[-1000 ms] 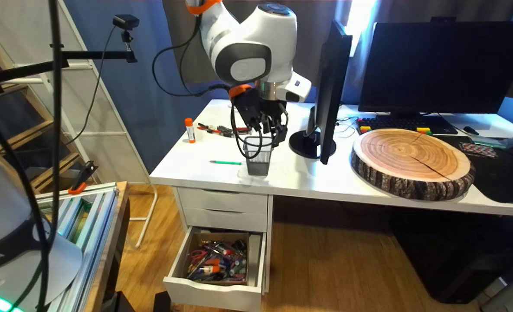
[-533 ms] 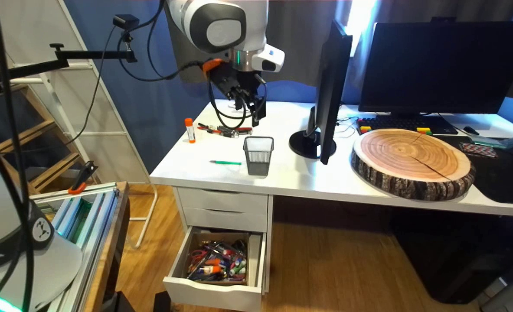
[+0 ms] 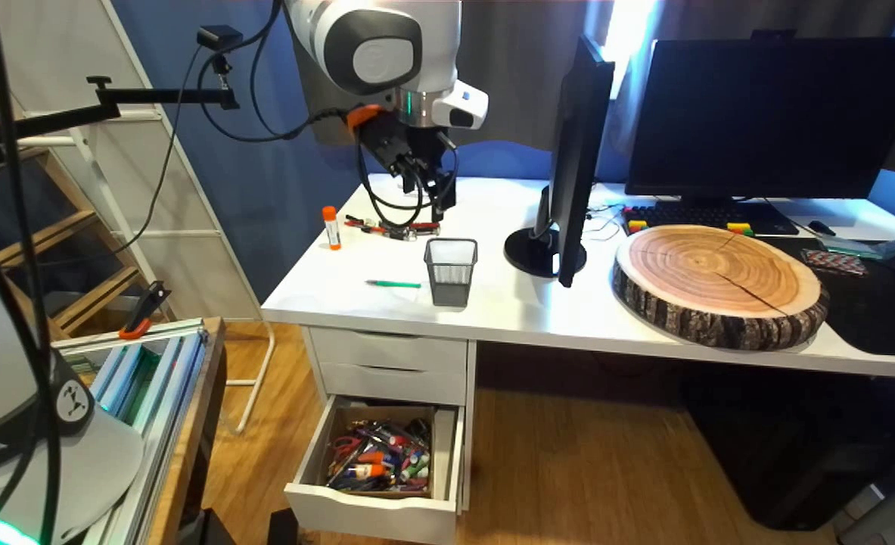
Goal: Remove the basket from the box in the drawer, put it on the desk and put the green pencil on the desk inside the basket
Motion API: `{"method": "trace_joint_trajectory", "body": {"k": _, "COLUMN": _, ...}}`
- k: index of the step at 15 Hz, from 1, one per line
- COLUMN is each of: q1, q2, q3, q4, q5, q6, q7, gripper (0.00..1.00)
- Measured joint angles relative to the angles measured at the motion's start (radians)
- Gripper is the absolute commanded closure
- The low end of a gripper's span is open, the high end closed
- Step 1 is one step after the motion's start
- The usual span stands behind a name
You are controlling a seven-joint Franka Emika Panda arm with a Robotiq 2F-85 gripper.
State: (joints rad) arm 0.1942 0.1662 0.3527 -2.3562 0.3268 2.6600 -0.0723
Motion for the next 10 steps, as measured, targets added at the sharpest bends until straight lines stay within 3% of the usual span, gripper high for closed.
{"method": "trace_joint_trajectory", "body": {"k": 3, "q1": 0.026, "q2": 0.041, "q3": 0.038, "q4": -0.006, "q5": 0.085, "q6": -0.004, "q7": -0.004, "gripper": 0.00}}
{"method": "trace_joint_trajectory", "body": {"k": 6, "q1": 0.071, "q2": 0.087, "q3": 0.049, "q4": -0.027, "q5": 0.100, "q6": 0.017, "q7": 0.058, "gripper": 0.00}}
{"method": "trace_joint_trajectory", "body": {"k": 10, "q1": 0.135, "q2": 0.178, "q3": 0.032, "q4": -0.047, "q5": 0.067, "q6": 0.167, "q7": 0.178, "gripper": 0.00}}
